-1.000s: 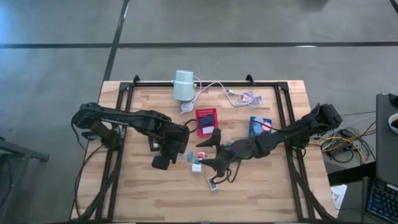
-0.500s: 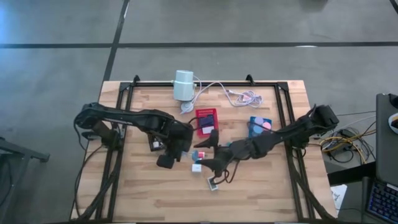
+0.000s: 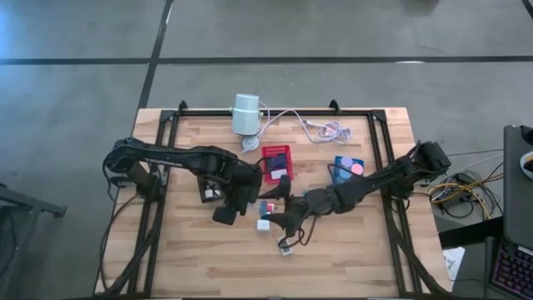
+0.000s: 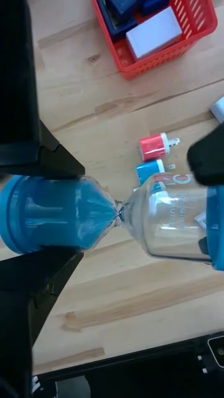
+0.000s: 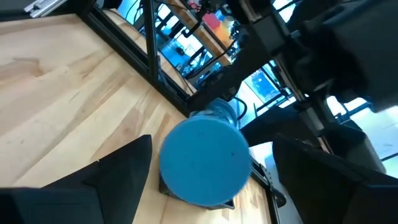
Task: Pick & Place Office items
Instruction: Put the light blue hourglass into the blue basket
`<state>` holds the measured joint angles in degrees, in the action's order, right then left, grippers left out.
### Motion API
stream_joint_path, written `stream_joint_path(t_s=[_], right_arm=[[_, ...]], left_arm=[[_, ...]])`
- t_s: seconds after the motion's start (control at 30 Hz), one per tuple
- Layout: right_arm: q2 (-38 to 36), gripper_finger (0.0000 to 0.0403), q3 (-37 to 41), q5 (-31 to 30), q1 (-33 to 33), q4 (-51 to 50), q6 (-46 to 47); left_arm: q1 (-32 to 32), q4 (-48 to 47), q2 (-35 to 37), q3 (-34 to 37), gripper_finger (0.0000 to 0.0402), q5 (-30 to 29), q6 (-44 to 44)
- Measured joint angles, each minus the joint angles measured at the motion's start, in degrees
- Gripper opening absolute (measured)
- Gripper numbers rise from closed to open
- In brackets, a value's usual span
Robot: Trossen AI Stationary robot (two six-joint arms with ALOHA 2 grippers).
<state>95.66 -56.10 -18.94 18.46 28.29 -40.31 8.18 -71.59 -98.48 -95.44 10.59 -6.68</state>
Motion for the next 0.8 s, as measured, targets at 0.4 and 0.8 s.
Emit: stream_joint_path(t_s=[0.4,0.8], right_arm=[[0.2,0.0266,0.1,-0.1,0.0,-0.6,-0.6],[0.2,0.0197,0.1,0.9,-0.5,-0.6,1.5]], left_arm=[[-0.5,0.0,0.0,0.0,0.0137,-0.1,-0.6],[-0.6,0.2,0.0,0.1,0.0137,-0.2,-1.3]])
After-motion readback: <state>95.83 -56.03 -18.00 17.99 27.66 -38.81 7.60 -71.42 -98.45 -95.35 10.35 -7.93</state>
